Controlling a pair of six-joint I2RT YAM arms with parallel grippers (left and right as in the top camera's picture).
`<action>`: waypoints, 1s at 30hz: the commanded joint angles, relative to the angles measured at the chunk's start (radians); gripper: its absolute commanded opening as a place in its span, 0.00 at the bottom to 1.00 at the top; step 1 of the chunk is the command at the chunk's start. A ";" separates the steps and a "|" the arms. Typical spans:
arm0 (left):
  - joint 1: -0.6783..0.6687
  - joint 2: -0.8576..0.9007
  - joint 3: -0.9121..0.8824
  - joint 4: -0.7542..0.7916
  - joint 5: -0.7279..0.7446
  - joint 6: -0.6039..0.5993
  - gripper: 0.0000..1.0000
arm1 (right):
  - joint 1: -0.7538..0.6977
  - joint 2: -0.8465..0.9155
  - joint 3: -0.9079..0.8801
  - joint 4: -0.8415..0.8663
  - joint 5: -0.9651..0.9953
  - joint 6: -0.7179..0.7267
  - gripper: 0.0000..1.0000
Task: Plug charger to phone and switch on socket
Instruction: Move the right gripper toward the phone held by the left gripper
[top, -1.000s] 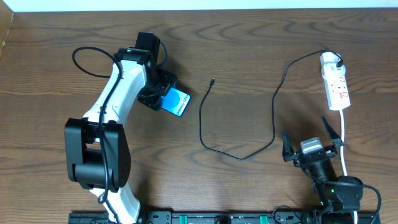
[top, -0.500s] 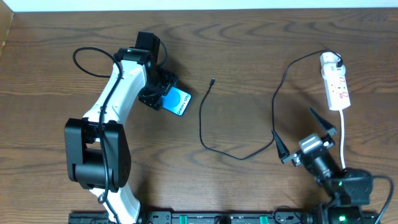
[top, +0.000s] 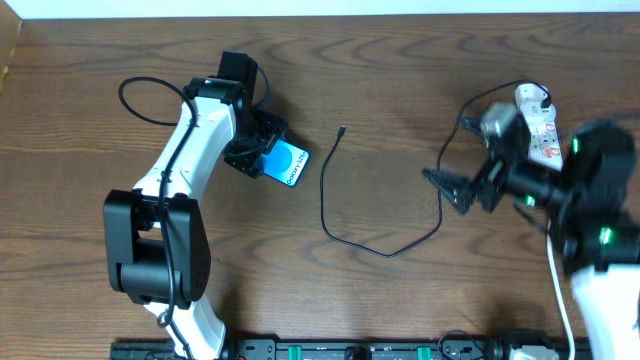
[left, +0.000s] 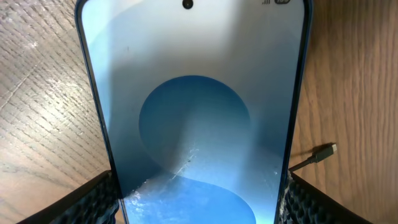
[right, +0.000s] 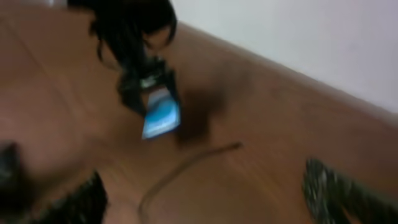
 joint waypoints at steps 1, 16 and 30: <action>0.004 -0.016 -0.004 -0.007 0.013 0.009 0.72 | -0.009 0.153 0.177 -0.143 -0.069 0.011 0.99; 0.004 -0.016 -0.004 -0.006 0.047 -0.018 0.72 | 0.023 0.479 0.251 -0.021 -0.096 0.344 0.99; 0.004 -0.016 -0.004 -0.002 0.092 -0.093 0.71 | 0.357 0.672 0.251 0.165 0.295 1.021 0.54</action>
